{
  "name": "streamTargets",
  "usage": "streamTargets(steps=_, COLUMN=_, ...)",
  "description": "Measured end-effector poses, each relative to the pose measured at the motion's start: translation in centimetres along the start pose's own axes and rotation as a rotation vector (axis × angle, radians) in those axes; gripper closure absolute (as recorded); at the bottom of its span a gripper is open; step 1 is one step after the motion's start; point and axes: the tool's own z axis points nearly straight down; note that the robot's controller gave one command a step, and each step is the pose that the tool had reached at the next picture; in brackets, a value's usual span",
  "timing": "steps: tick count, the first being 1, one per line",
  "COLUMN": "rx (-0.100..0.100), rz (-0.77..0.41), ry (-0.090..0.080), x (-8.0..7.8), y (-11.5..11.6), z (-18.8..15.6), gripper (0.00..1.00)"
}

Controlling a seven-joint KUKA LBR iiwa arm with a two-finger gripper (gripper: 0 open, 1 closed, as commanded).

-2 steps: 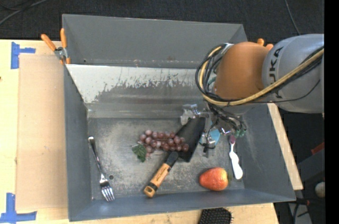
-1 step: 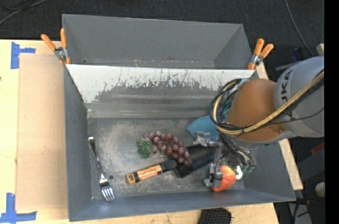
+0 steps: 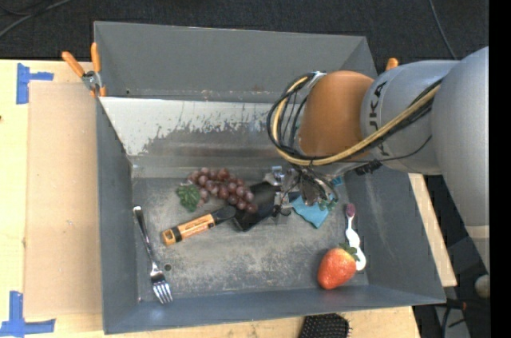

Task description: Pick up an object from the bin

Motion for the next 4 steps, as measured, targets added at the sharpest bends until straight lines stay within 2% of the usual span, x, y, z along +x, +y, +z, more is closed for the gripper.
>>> streamTargets(steps=1, rx=0.000, rz=-0.001, ry=0.000, x=0.0, y=0.0, z=0.0, gripper=1.00)
streamTargets(steps=2, rx=0.000, rz=-0.003, ry=0.011, x=0.3, y=0.0, z=-4.1, gripper=1.00)
streamTargets(steps=3, rx=0.001, rz=-0.004, ry=0.002, x=0.0, y=0.0, z=-7.4, gripper=1.00)
streamTargets(steps=4, rx=0.001, rz=-0.005, ry=0.003, x=-0.1, y=0.0, z=-10.1, gripper=1.00)
